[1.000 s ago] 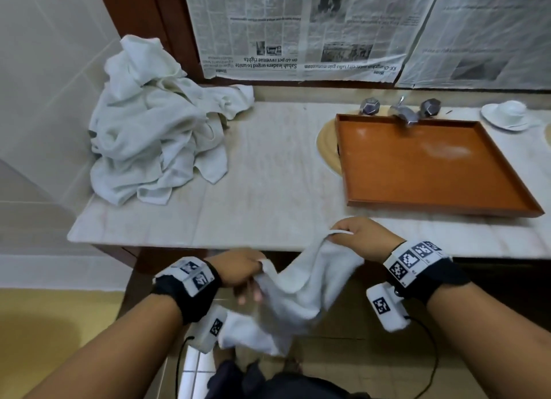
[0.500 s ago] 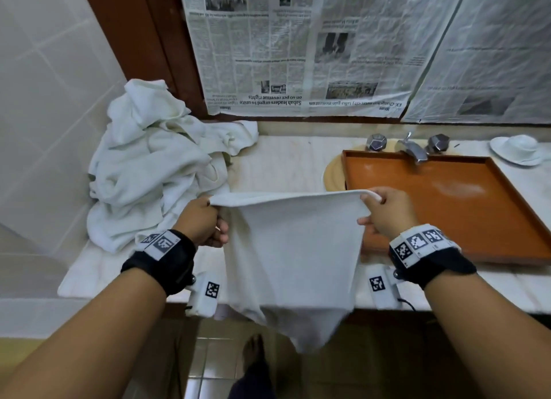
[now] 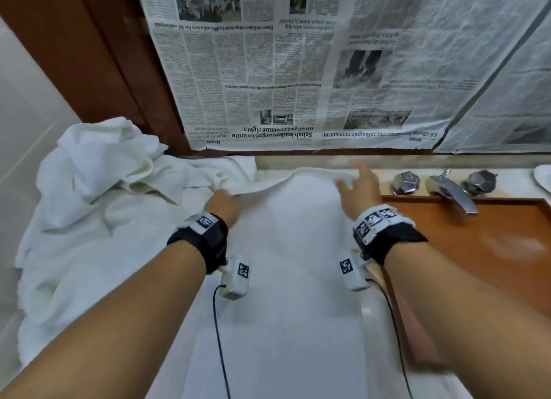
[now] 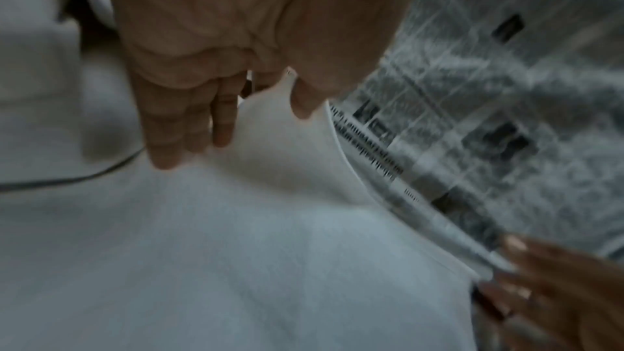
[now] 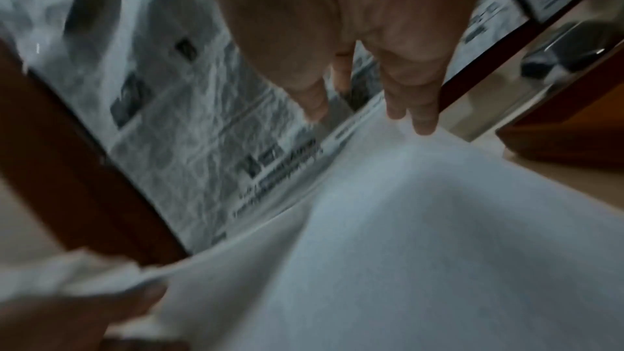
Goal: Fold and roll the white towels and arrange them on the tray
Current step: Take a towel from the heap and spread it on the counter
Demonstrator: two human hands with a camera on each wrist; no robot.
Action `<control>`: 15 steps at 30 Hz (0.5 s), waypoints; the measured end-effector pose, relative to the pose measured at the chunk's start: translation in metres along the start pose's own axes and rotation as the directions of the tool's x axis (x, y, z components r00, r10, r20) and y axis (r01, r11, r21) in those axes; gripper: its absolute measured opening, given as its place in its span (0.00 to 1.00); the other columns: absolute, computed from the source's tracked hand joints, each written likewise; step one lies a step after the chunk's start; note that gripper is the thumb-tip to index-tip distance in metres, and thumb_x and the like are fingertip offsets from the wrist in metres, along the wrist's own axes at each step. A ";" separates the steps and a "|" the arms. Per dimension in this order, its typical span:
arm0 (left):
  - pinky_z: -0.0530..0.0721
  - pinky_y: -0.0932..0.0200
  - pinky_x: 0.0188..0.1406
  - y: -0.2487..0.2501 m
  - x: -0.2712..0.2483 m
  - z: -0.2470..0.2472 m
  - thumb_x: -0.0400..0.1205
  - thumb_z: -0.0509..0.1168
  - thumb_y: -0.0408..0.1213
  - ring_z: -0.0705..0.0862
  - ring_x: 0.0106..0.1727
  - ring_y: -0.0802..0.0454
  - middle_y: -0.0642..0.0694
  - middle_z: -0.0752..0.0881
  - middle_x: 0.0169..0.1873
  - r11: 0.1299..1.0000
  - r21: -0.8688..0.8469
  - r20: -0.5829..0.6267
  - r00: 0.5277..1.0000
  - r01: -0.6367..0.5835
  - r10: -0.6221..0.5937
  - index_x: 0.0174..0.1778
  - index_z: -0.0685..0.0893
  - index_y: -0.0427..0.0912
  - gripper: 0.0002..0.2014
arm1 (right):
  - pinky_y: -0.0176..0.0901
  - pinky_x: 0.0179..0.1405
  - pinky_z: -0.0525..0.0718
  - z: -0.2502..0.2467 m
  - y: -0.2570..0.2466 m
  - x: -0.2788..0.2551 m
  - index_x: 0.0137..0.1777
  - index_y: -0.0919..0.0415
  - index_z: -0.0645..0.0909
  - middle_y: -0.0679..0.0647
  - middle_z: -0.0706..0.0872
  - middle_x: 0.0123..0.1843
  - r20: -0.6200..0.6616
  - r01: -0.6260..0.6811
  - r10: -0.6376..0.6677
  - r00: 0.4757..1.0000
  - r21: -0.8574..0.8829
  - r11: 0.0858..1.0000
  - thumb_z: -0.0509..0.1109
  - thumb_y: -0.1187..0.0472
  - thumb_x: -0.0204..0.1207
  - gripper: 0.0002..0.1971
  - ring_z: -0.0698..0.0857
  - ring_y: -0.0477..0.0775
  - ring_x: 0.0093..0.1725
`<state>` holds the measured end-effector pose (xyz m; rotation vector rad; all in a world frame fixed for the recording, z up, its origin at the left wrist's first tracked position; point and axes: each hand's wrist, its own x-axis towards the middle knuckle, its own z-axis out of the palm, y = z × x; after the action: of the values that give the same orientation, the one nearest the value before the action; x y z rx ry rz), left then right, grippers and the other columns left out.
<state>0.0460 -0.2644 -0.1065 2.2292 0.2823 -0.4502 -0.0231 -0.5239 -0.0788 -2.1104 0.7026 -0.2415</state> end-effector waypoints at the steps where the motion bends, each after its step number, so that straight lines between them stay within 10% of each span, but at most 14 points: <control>1: 0.79 0.45 0.67 -0.010 0.011 0.011 0.87 0.59 0.45 0.78 0.70 0.34 0.32 0.77 0.72 0.989 0.146 0.048 0.999 -0.009 0.002 0.79 0.68 0.36 0.26 | 0.56 0.78 0.72 0.015 0.004 0.000 0.83 0.51 0.63 0.61 0.59 0.86 0.100 0.024 -0.017 0.995 -0.075 0.997 0.71 0.55 0.82 0.32 0.71 0.61 0.79; 7: 0.37 0.45 0.83 -0.065 0.025 0.056 0.86 0.57 0.59 0.31 0.84 0.34 0.32 0.32 0.83 0.718 0.688 0.225 0.972 -0.107 -0.071 0.85 0.36 0.35 0.47 | 0.66 0.83 0.47 0.103 0.060 -0.021 0.87 0.42 0.36 0.55 0.24 0.86 0.575 0.259 0.203 0.792 -0.618 0.743 0.70 0.32 0.73 0.54 0.33 0.63 0.87; 15: 0.36 0.42 0.83 -0.058 0.065 0.047 0.81 0.55 0.69 0.32 0.85 0.38 0.37 0.22 0.80 0.715 0.666 0.325 0.946 -0.215 -0.018 0.84 0.30 0.50 0.50 | 0.73 0.81 0.35 0.107 0.062 -0.004 0.82 0.36 0.23 0.51 0.12 0.78 0.613 0.309 0.288 0.736 -0.682 0.663 0.63 0.19 0.65 0.60 0.21 0.64 0.82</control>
<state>0.0744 -0.2607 -0.2013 2.8283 -0.2296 -0.9652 -0.0069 -0.4767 -0.1916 -2.7074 0.3278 0.9953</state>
